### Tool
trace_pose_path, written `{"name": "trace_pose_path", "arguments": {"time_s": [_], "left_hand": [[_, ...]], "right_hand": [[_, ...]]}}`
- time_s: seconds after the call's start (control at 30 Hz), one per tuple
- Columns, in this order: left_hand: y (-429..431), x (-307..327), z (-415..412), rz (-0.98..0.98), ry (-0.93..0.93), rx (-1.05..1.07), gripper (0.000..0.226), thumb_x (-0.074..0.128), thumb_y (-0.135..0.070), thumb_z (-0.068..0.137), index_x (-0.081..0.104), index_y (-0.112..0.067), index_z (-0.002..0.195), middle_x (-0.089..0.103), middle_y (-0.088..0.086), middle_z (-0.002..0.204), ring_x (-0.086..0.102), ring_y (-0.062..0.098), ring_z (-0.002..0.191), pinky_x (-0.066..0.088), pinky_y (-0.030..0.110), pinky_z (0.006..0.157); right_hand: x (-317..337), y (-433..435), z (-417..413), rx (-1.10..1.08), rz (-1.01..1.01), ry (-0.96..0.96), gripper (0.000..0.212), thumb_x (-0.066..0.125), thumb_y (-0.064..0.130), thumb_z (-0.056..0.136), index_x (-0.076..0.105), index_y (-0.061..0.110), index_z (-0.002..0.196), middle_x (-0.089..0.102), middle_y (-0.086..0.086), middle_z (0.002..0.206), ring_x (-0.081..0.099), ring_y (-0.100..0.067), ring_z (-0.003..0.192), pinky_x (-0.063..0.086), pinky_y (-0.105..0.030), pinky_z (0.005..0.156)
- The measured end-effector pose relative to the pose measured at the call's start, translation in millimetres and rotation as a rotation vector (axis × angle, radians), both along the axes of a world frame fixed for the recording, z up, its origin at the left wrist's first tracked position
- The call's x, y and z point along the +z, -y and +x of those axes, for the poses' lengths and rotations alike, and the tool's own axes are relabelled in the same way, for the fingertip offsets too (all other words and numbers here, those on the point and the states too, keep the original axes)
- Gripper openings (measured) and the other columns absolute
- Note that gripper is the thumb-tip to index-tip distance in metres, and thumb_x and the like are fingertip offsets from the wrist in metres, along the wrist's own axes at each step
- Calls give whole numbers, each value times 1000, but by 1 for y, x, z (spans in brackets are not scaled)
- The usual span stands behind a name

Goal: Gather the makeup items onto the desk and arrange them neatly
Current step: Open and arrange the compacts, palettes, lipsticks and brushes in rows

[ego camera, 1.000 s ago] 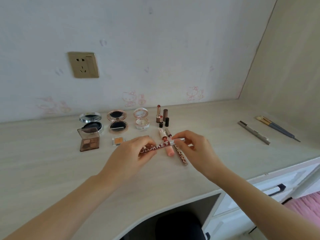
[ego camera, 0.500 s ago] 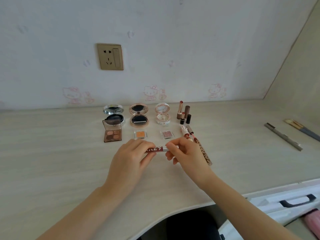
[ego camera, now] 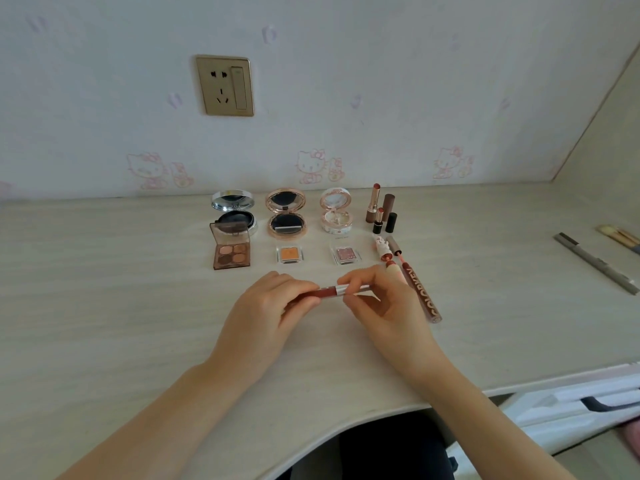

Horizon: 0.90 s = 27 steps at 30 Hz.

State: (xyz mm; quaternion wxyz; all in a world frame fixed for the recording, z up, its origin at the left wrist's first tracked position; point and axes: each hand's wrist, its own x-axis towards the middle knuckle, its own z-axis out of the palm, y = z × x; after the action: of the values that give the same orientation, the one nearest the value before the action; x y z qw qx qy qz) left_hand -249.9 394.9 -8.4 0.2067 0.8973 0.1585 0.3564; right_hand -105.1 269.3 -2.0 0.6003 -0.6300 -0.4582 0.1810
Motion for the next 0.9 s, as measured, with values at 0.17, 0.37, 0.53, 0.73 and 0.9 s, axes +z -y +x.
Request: {"name": "trace_pose_path", "arguments": {"time_s": [0.17,0.37,0.53,0.73,0.9], "left_hand": [[0,-1,-2,3,32,-4,26,66,-34,85,71,-16,103,64,-10,90,59,10,86,48,30,75],[0,0,-2,4,22,-17,32,54,-40,87,71,-18,103,64,-13,92,58,7,86,49,28,75],[0,1,-1,5,42,-22,31,55,-39,86,71,-18,102,64,-12,92,59,7,86,50,29,74],[1,0,-2,34,14,-35,30,54,-39,87,70,-19,103,63,-13,92,59,8,86,51,33,74],[-1,-1,-2,13,25,-20,31,54,-40,86,70,-19,102,64,-13,92,60,8,85,53,36,73]], "right_hand": [[6,1,-1,15,-24,-181,25,59,34,86,58,14,100,69,-1,94,68,-15,89,56,-33,79],[4,0,-1,12,-51,7,17,54,3,92,61,19,88,63,11,77,58,-13,69,51,-31,64],[3,1,-1,36,-13,-106,19,67,18,86,56,19,101,63,5,95,63,-13,90,55,-33,73],[3,-2,0,4,-71,-33,12,52,10,94,61,13,87,63,8,73,59,-11,69,52,-32,67],[-2,1,3,56,-16,-93,19,63,11,84,56,25,94,62,2,101,61,-15,96,52,-33,72]]}}
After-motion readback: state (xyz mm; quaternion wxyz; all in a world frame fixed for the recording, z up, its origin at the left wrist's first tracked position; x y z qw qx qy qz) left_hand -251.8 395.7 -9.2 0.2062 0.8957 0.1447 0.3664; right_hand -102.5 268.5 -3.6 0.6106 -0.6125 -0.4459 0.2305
